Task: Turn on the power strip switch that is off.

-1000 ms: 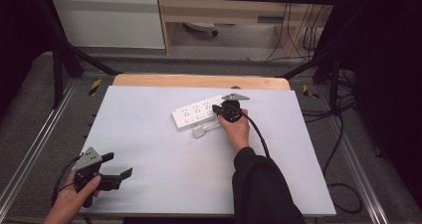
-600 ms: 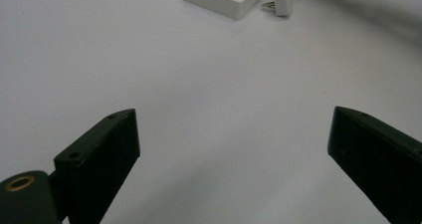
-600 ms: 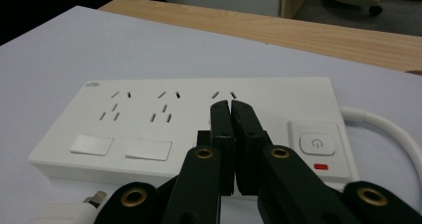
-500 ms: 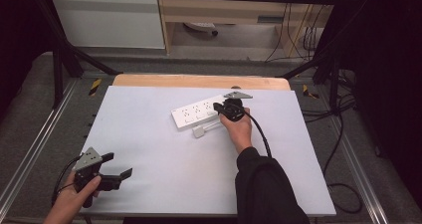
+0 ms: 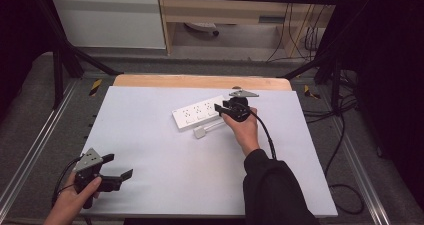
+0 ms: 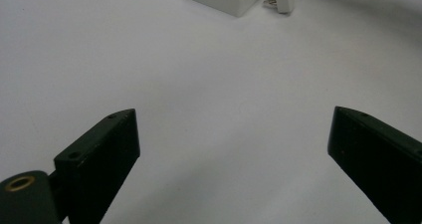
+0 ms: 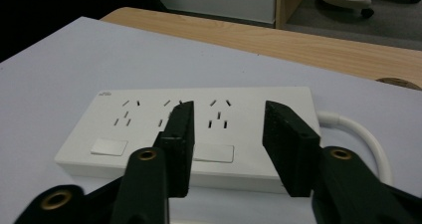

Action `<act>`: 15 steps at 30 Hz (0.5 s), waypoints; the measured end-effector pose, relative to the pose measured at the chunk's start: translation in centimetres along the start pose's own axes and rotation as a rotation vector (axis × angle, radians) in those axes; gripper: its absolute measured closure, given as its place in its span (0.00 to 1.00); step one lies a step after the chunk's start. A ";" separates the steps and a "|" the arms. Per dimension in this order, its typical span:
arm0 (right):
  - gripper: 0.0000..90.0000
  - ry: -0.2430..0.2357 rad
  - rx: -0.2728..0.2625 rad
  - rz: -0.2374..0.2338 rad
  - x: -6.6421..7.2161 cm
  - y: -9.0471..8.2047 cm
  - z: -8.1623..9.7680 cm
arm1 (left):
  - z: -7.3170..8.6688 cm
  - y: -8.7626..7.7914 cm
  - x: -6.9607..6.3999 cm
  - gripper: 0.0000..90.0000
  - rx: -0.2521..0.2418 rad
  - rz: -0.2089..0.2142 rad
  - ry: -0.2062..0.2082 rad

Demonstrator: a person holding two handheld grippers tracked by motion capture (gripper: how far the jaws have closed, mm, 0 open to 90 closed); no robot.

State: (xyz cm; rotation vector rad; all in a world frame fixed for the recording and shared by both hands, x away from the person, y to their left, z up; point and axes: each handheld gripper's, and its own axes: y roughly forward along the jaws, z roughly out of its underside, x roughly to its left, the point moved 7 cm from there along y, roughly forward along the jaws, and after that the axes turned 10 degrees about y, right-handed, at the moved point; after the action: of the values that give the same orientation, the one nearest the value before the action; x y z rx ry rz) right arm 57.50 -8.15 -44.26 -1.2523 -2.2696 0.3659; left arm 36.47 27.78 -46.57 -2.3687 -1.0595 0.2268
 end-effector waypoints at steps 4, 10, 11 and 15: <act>0.55 0.004 -0.007 0.002 0.0 -0.7 -0.5 | 0.0 0.0 0.0 0.07 -0.001 -0.002 -0.004; 0.46 0.013 -0.013 0.001 -0.1 -1.3 -0.9 | 0.0 0.0 0.0 0.07 0.001 -0.002 -0.003; 0.44 0.017 -0.012 -0.001 -0.1 -1.3 -0.9 | 0.0 0.0 0.0 0.07 0.001 -0.002 -0.002; 0.38 0.030 -0.017 -0.003 -0.1 -1.5 -1.1 | 0.0 0.0 0.0 0.07 -0.001 -0.004 -0.002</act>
State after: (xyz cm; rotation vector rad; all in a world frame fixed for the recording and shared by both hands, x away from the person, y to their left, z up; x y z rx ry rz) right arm 57.11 -9.07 -42.73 -1.2548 -2.2534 0.3247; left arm 36.46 27.77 -46.60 -2.3675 -1.0646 0.2269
